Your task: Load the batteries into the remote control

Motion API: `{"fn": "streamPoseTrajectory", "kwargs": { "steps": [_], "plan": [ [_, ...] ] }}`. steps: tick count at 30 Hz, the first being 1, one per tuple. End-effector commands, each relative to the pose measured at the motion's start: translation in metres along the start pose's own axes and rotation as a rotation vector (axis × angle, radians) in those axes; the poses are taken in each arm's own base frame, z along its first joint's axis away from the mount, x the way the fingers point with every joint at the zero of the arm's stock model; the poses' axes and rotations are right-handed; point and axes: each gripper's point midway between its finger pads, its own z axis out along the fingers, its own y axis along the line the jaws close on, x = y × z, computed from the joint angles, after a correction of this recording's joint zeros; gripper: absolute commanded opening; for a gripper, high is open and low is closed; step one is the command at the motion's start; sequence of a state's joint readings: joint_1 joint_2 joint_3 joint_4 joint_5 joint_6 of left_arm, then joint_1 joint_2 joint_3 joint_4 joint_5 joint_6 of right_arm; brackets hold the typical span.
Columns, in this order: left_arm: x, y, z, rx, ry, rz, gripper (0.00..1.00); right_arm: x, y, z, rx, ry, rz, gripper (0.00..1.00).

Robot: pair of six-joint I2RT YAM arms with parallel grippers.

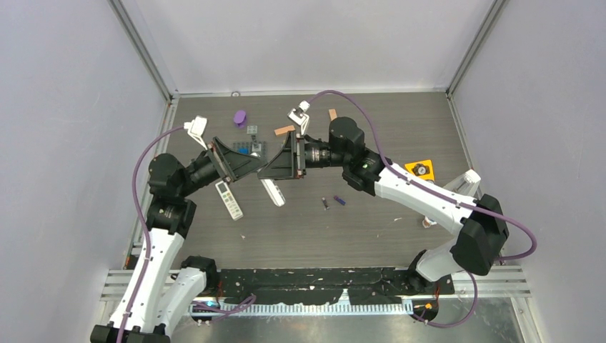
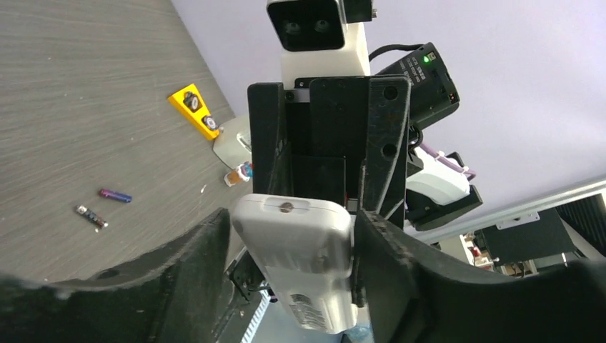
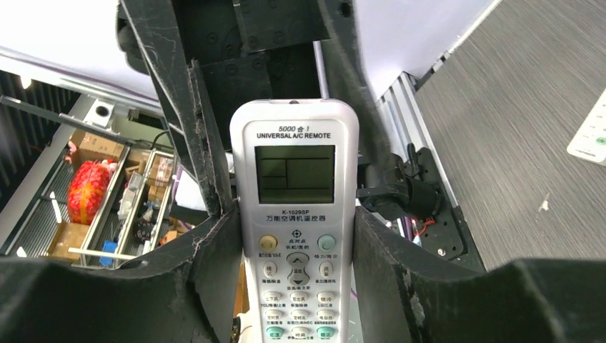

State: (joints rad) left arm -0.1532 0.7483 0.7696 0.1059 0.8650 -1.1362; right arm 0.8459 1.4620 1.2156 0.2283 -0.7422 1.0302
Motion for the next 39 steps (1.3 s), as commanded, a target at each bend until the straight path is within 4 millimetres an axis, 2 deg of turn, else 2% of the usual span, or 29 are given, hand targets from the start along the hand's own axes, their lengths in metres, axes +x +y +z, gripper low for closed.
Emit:
{"fn": "streamPoseTrajectory", "kwargs": {
  "steps": [1, 5, 10, 15, 17, 19, 23, 29, 34, 35, 36, 37, 38, 39],
  "plan": [
    [0.007, 0.016, 0.0, -0.059, 0.018, -0.027, 0.58, -0.01, 0.02, 0.002, -0.044, -0.021, -0.052, 0.25],
    [0.007, 0.025, 0.002, -0.085, 0.014, -0.063, 0.34, -0.006, 0.01, 0.004, -0.029, -0.012, -0.033, 0.27],
    [0.006, 0.031, 0.004, -0.105, 0.009, -0.094, 0.01, -0.002, -0.001, 0.005, -0.026, -0.021, 0.002, 0.4],
    [0.008, 0.047, 0.003, -0.19, 0.004, -0.165, 0.0, -0.003, -0.003, 0.005, -0.041, -0.05, 0.004, 0.57],
    [0.009, 0.053, 0.002, -0.222, 0.005, -0.183, 0.0, -0.004, -0.005, 0.004, -0.032, -0.063, -0.009, 0.71],
    [0.009, 0.058, 0.0, -0.265, -0.001, -0.203, 0.0, -0.004, -0.009, 0.002, -0.011, -0.075, -0.033, 0.79],
    [0.012, 0.075, -0.009, -0.404, -0.01, -0.251, 0.0, -0.006, -0.02, -0.003, 0.065, -0.088, -0.11, 0.88],
    [0.016, 0.092, -0.016, -0.515, -0.018, -0.322, 0.0, -0.003, -0.029, -0.008, 0.183, -0.076, -0.32, 0.91],
    [0.019, 0.099, -0.021, -0.577, -0.025, -0.366, 0.0, 0.017, -0.047, -0.003, 0.332, -0.005, -0.44, 0.91],
    [0.019, 0.101, -0.021, -0.587, -0.024, -0.373, 0.0, 0.014, -0.05, -0.003, 0.36, -0.008, -0.482, 0.91],
    [0.019, 0.101, -0.021, -0.591, -0.027, -0.375, 0.0, 0.025, -0.055, 0.0, 0.379, 0.032, -0.49, 0.91],
    [0.02, 0.102, -0.022, -0.597, -0.027, -0.38, 0.0, 0.022, -0.055, 0.001, 0.404, 0.029, -0.531, 0.9],
    [0.02, 0.103, -0.023, -0.603, -0.029, -0.385, 0.0, 0.032, -0.063, 0.004, 0.435, 0.069, -0.534, 0.89],
    [0.02, 0.104, -0.023, -0.609, -0.032, -0.387, 0.0, 0.028, -0.064, 0.005, 0.467, 0.062, -0.567, 0.89]
  ]
}}
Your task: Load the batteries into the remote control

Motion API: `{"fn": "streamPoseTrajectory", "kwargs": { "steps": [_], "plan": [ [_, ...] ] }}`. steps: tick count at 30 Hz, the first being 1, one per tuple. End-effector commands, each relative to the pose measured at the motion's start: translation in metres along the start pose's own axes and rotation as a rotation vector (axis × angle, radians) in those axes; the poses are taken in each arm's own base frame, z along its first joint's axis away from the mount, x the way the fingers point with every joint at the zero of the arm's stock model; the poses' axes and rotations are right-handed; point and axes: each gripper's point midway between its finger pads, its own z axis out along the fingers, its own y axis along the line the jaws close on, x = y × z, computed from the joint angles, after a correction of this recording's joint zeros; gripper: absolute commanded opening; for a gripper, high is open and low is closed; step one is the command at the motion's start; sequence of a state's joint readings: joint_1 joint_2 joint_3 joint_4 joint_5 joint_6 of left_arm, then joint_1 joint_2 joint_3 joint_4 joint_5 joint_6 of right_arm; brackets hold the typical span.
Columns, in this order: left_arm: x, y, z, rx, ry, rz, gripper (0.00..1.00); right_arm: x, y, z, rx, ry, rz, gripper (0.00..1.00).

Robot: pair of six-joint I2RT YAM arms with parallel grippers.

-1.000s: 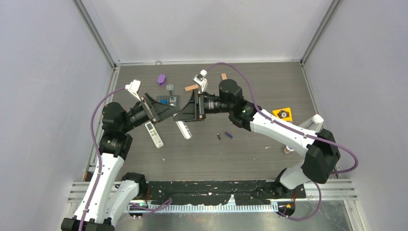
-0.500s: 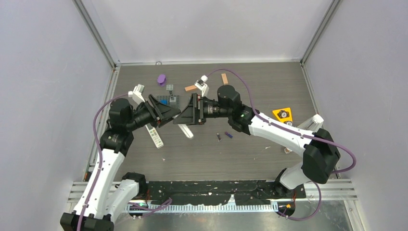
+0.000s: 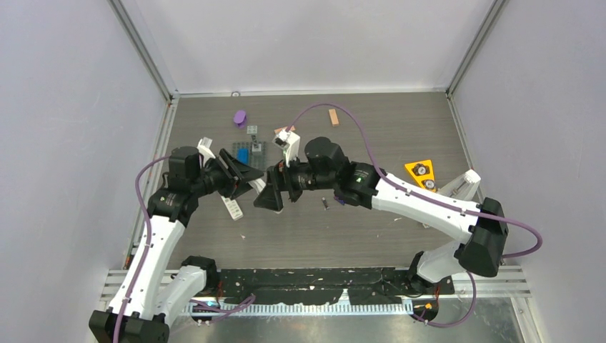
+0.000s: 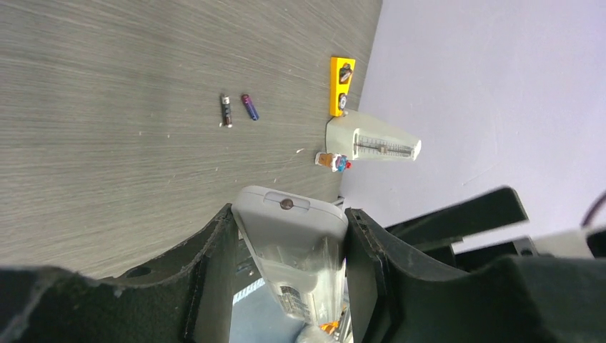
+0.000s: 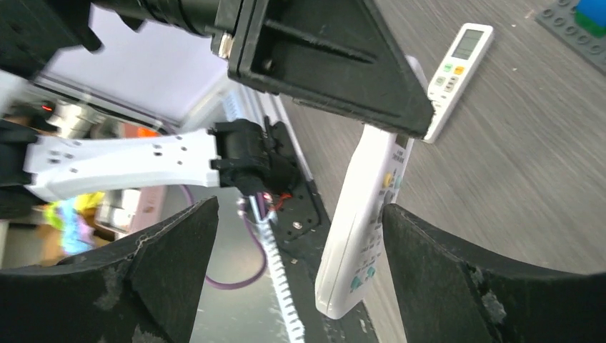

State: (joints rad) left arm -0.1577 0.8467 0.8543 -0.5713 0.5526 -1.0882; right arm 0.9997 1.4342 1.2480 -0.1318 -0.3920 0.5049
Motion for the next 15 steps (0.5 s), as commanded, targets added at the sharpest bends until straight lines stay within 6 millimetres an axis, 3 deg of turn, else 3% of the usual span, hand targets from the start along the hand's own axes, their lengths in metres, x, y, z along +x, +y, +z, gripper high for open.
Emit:
{"fn": "streamPoseTrajectory", "kwargs": {
  "steps": [1, 2, 4, 11, 15],
  "plan": [
    [-0.006, -0.01, -0.008, -0.003, -0.033, 0.007, 0.0, 0.007, -0.014, 0.005, 0.169, 0.054, -0.191, 0.87],
    [-0.006, -0.009, -0.008, -0.008, -0.034, 0.005, 0.0, 0.001, -0.018, 0.005, 0.216, 0.04, -0.217, 0.86],
    [-0.006, -0.008, -0.008, -0.011, -0.036, 0.002, 0.0, 0.014, -0.025, 0.01, 0.278, 0.089, -0.241, 0.82],
    [-0.005, -0.004, -0.009, -0.027, -0.041, 0.0, 0.0, 0.021, -0.038, 0.019, 0.338, 0.116, -0.245, 0.75],
    [-0.004, 0.0, -0.009, -0.04, -0.039, 0.004, 0.0, 0.015, -0.043, 0.019, 0.378, 0.093, -0.234, 0.57]
  ]
}}
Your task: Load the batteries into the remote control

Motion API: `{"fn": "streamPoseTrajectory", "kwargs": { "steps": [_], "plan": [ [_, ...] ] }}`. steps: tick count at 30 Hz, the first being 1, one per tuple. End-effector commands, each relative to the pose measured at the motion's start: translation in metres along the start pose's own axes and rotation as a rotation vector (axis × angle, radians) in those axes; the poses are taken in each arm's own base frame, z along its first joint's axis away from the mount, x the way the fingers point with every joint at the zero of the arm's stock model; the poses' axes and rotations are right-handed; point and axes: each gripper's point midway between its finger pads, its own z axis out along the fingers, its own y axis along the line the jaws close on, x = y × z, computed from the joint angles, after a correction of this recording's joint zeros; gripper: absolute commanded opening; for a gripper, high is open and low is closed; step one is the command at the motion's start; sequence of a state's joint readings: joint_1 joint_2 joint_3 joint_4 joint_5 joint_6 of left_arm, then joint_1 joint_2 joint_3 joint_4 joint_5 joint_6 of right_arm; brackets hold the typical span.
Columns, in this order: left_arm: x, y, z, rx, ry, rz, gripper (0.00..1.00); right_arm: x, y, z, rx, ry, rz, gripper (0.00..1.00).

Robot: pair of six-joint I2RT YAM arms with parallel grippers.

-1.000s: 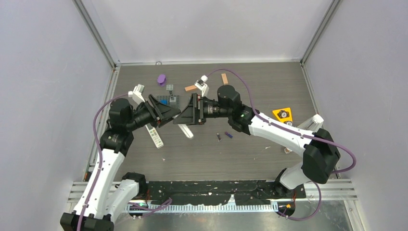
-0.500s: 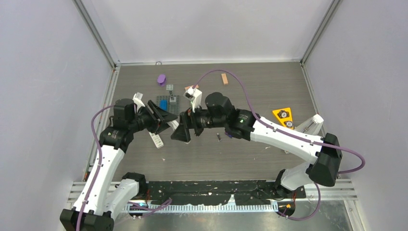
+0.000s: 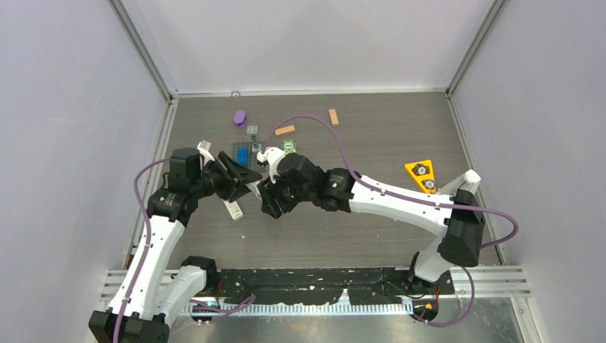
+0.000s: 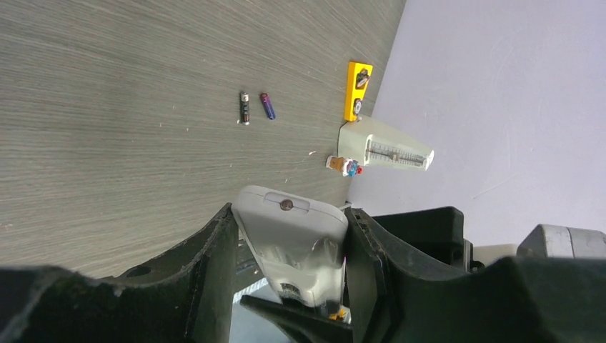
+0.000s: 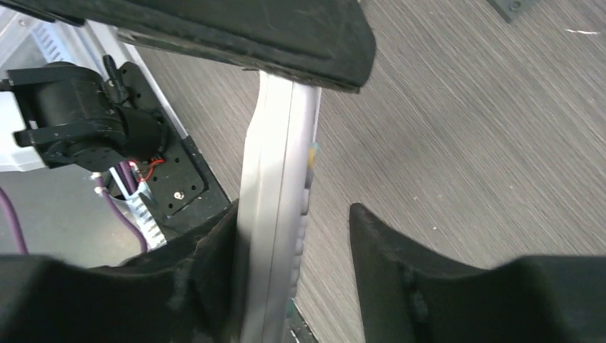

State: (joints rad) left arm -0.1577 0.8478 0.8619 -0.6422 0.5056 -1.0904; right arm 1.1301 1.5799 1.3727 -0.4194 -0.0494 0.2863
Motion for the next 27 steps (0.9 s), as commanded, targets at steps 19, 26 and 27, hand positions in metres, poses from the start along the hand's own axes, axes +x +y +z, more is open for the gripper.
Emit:
{"fn": "streamPoseTrajectory", "kwargs": {
  "steps": [19, 26, 27],
  "plan": [
    [-0.001, -0.051, -0.05, 0.292, -0.145, 0.735, 0.88, -0.053, 0.031, -0.074, -0.583, -0.154, 0.075, 0.12],
    [0.021, -0.068, -0.058, 0.454, -0.069, 0.801, 0.81, -0.049, 0.056, -0.101, -0.798, -0.145, 0.035, 0.14],
    [0.027, -0.073, -0.06, 0.494, -0.037, 0.807, 0.77, -0.048, 0.06, -0.105, -0.833, -0.131, 0.061, 0.14]
  ]
}}
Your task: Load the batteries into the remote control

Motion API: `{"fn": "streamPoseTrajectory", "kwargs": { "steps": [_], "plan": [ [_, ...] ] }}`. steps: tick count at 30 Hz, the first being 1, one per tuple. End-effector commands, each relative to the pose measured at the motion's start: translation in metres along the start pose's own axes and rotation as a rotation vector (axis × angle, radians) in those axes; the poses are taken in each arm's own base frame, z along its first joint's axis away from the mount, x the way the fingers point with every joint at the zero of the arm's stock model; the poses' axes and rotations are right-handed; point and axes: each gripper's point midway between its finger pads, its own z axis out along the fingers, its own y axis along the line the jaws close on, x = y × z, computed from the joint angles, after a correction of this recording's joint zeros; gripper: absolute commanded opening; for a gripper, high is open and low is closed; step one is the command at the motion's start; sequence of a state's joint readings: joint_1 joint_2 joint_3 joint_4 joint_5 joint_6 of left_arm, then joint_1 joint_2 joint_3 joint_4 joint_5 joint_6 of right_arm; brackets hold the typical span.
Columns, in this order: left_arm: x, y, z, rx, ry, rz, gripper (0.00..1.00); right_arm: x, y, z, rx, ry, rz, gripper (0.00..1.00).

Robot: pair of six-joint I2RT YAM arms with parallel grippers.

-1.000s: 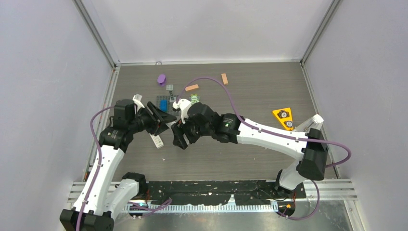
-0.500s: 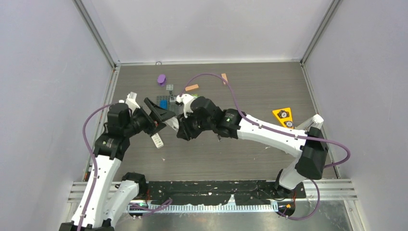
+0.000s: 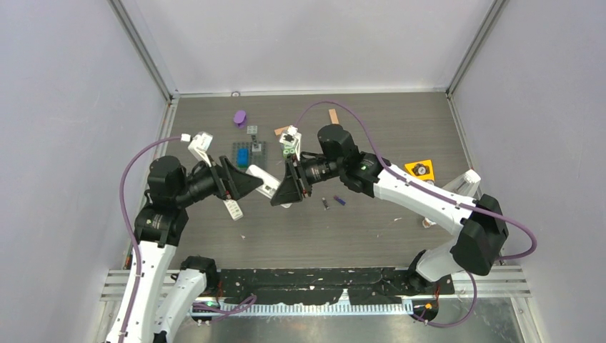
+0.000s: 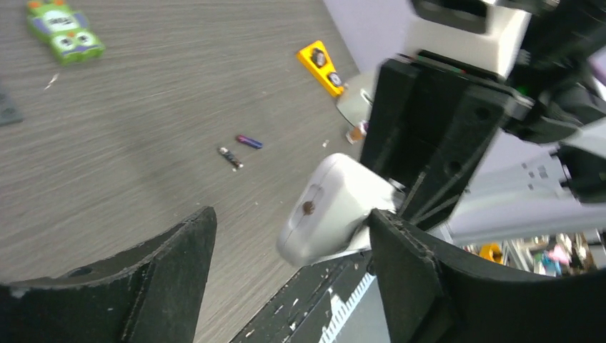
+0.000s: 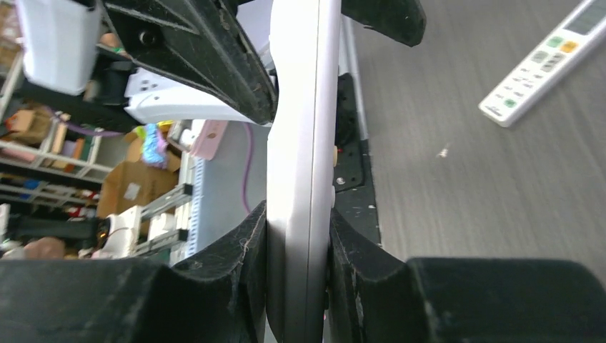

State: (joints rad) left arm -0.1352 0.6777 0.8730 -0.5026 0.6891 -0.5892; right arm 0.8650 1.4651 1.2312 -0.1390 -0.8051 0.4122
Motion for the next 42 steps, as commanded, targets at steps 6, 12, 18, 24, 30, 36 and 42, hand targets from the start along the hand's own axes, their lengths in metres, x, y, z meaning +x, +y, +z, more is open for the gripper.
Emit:
{"fn": "streamPoseTrajectory", "kwargs": {
  "steps": [6, 12, 18, 24, 30, 36, 42],
  "plan": [
    [-0.014, -0.055, -0.008, 0.287, -0.003, 0.117, 0.53, -0.026, 0.069, -0.011, -0.313, -0.048, -0.092, 0.16],
    [-0.015, -0.062, -0.005, 0.361, -0.001, 0.066, 0.24, -0.027, 0.062, -0.006, -0.301, -0.047, -0.062, 0.18],
    [-0.008, -0.056, 0.0, 0.369, 0.026, 0.024, 0.0, -0.029, 0.051, -0.005, -0.283, -0.053, -0.032, 0.32],
    [-0.007, -0.038, 0.008, 0.297, -0.003, -0.019, 0.0, -0.045, 0.01, -0.009, -0.097, -0.174, 0.032, 0.79],
    [0.0, 0.003, 0.025, 0.16, -0.084, -0.088, 0.0, -0.048, -0.066, -0.048, 0.271, -0.441, 0.245, 0.85],
    [0.007, 0.043, 0.039, 0.046, -0.217, -0.179, 0.0, -0.019, -0.094, -0.074, 0.428, -0.588, 0.407, 0.75],
    [0.048, 0.065, 0.061, 0.035, -0.203, -0.252, 0.0, 0.021, -0.118, -0.061, 0.529, -0.527, 0.55, 0.61]
  ]
}}
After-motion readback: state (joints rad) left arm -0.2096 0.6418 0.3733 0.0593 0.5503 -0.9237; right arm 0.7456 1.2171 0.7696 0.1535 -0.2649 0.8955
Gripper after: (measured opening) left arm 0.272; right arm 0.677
